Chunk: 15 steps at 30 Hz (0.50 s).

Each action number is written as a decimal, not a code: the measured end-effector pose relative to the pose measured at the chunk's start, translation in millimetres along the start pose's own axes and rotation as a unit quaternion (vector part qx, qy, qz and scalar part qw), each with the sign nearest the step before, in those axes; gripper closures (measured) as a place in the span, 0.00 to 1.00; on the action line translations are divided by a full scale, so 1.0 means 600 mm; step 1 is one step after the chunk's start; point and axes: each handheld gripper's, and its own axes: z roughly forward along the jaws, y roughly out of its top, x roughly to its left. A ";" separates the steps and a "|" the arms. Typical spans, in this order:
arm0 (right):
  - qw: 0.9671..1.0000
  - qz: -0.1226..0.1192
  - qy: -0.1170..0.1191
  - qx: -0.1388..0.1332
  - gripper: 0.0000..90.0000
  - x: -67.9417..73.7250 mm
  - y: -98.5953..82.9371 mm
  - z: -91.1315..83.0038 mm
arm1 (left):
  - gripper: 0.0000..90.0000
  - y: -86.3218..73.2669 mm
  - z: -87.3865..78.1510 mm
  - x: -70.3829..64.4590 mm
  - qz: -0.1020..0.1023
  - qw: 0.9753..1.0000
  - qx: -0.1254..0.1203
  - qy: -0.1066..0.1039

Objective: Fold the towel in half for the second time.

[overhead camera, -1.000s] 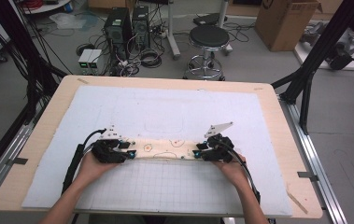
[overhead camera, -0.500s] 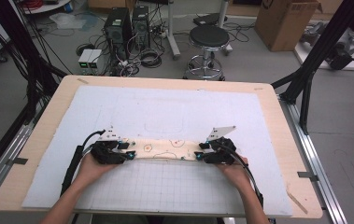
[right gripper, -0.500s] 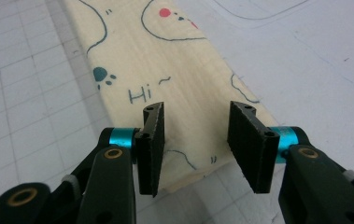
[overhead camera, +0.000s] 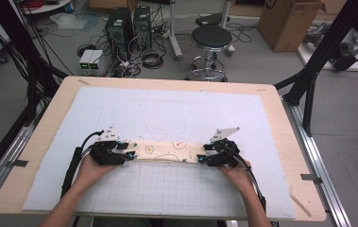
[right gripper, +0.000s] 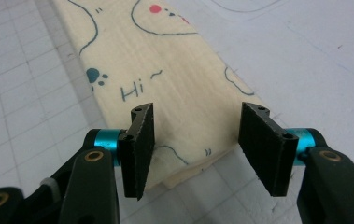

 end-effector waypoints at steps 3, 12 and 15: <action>1.000 0.009 0.003 -0.003 0.49 -0.002 -0.002 -0.001 | 0.56 0.001 0.000 0.002 -0.001 1.000 -0.001 -0.002; 0.999 0.031 -0.004 -0.044 0.45 -0.006 0.001 -0.020 | 0.51 0.007 -0.019 0.005 -0.018 0.999 -0.039 -0.003; 0.998 0.037 -0.001 -0.043 0.45 -0.008 0.001 -0.019 | 0.50 0.008 -0.023 0.010 -0.025 0.999 -0.044 -0.001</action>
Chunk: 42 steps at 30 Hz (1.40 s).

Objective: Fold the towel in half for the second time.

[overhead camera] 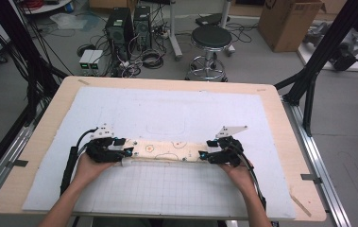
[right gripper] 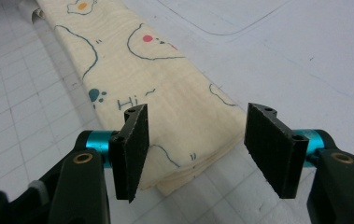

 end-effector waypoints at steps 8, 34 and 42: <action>1.000 0.016 -0.008 -0.009 0.45 -0.008 0.000 -0.009 | 0.50 0.003 -0.006 0.008 -0.011 1.000 -0.009 0.001; 0.999 0.038 -0.017 -0.021 0.44 -0.015 -0.002 -0.021 | 0.61 -0.009 -0.012 0.009 0.010 0.999 0.027 0.029; 0.999 0.035 -0.020 -0.024 0.43 -0.016 -0.002 -0.023 | 0.56 -0.014 -0.014 0.006 0.017 0.999 0.028 0.031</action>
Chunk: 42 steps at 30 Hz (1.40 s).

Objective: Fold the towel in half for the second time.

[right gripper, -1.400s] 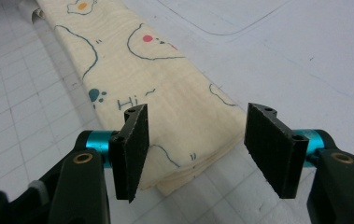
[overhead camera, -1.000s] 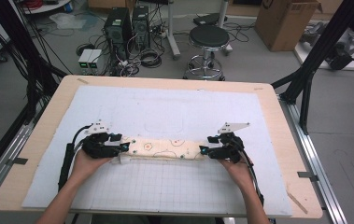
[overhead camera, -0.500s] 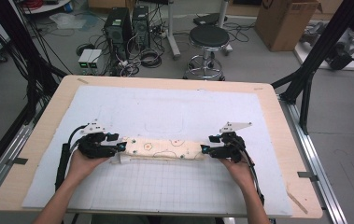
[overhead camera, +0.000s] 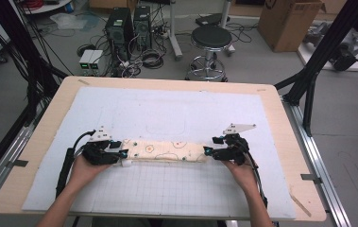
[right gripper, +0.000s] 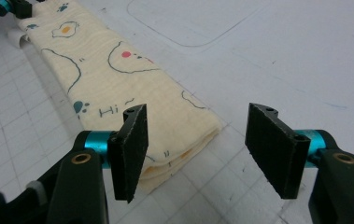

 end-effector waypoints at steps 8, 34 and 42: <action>1.000 -0.002 -0.006 -0.001 0.39 0.004 0.001 -0.004 | 0.50 0.003 -0.021 -0.001 -0.011 0.999 -0.030 -0.006; 1.000 0.002 -0.024 -0.017 0.22 0.031 -0.016 -0.041 | 0.43 -0.047 -0.085 -0.008 -0.030 0.998 -0.061 -0.005; 0.999 -0.001 -0.037 -0.029 0.19 0.034 -0.030 -0.056 | 0.40 -0.057 -0.096 -0.016 -0.027 0.998 -0.062 0.002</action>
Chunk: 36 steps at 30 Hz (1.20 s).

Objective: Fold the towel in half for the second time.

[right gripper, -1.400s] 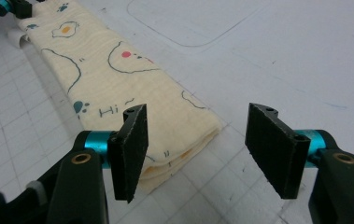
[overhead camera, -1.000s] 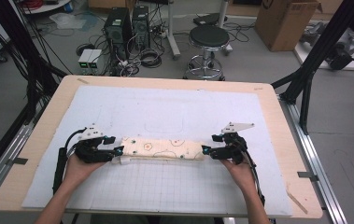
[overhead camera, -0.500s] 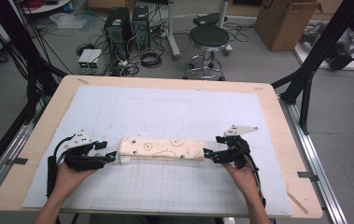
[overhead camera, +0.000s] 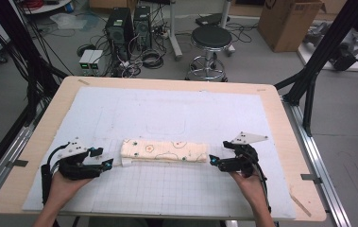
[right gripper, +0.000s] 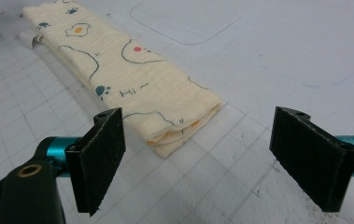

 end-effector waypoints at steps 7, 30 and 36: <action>1.000 0.005 -0.011 0.001 0.14 0.003 -0.016 -0.015 | 0.39 -0.008 -0.010 -0.004 0.000 1.000 -0.004 0.002; 1.000 0.006 -0.018 -0.011 0.13 0.018 -0.045 -0.045 | 0.34 -0.027 -0.042 -0.015 0.000 1.000 -0.013 0.016; 1.000 0.006 -0.022 -0.008 0.13 0.021 -0.049 -0.047 | 0.34 -0.028 -0.039 -0.019 0.004 1.000 -0.011 0.018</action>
